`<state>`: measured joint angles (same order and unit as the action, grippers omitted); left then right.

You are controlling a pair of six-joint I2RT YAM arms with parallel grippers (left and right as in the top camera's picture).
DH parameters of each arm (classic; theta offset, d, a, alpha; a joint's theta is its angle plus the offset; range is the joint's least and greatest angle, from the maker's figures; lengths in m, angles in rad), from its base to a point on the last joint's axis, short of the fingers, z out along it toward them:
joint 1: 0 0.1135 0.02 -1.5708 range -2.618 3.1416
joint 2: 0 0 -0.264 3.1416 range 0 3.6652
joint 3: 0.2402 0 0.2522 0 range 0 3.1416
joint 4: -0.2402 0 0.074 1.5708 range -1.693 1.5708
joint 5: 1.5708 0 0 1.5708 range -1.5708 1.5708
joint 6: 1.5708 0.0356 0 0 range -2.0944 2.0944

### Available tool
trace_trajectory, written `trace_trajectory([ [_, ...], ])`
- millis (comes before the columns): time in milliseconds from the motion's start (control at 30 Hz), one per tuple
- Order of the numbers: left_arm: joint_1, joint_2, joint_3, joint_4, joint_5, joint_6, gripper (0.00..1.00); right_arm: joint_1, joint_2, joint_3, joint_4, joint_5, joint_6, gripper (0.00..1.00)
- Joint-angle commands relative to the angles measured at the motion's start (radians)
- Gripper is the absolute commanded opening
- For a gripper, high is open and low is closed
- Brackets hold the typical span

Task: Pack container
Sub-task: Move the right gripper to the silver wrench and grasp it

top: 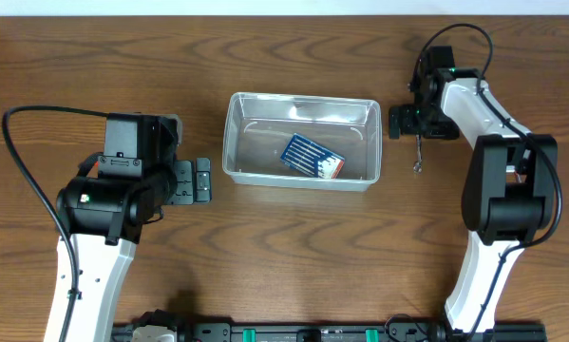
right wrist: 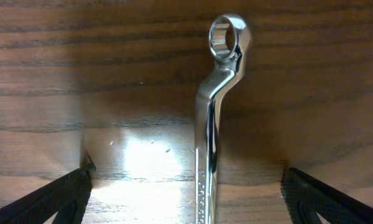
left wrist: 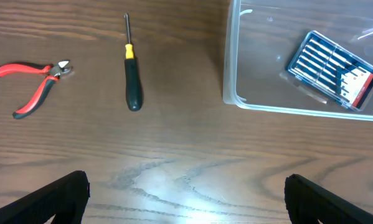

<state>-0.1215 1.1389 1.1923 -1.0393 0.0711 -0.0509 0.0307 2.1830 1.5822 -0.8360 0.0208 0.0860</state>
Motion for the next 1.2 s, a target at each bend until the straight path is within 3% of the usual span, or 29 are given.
trace_trajectory([
  [0, 0.000, 0.000, 0.024, 0.001, -0.012, 0.013, 0.98, -0.008, 0.014, -0.060, 0.011, 0.019, -0.016, 0.99],
  [167, 0.000, 0.000, 0.024, 0.002, -0.012, 0.013, 0.98, -0.008, 0.014, -0.072, 0.014, 0.019, -0.016, 0.93],
  [633, 0.000, 0.000, 0.024, 0.001, -0.012, 0.013, 0.98, -0.007, 0.014, -0.072, 0.008, -0.003, -0.016, 0.57],
  [933, 0.000, 0.000, 0.024, 0.001, -0.012, 0.013, 0.99, -0.007, 0.014, -0.072, 0.006, -0.003, -0.016, 0.48],
  [1167, 0.000, 0.000, 0.024, 0.001, -0.012, 0.013, 0.99, -0.007, 0.014, -0.072, 0.007, -0.003, -0.016, 0.35],
])
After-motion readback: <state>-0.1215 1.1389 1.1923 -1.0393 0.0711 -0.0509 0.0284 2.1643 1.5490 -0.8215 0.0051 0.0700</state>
